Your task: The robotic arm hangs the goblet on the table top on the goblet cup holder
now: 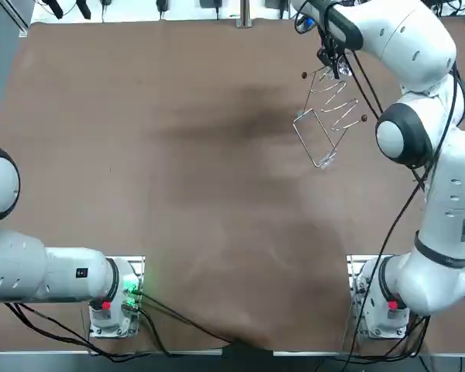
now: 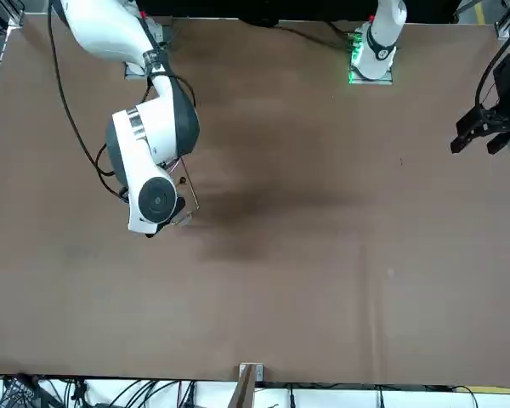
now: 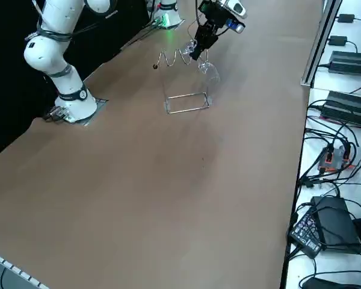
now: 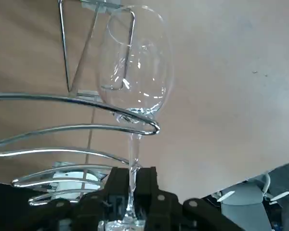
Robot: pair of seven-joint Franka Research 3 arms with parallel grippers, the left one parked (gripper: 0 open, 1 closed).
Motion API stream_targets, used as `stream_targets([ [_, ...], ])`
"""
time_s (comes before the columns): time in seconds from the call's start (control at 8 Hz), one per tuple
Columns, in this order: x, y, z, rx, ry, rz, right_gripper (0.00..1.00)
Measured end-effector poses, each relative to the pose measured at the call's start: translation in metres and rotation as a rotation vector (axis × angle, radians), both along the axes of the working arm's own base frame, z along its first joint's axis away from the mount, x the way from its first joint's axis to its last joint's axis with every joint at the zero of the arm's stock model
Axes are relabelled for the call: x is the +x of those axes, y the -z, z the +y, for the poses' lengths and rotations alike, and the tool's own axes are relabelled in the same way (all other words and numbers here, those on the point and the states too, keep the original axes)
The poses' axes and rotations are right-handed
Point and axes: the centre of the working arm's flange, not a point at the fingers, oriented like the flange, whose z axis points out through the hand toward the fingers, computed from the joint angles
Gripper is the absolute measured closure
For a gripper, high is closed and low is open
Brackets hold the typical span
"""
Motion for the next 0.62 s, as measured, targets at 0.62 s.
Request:
stream_targets([
  [0.62,-0.001,0.018,0.006,0.018,0.004,0.033,0.9],
])
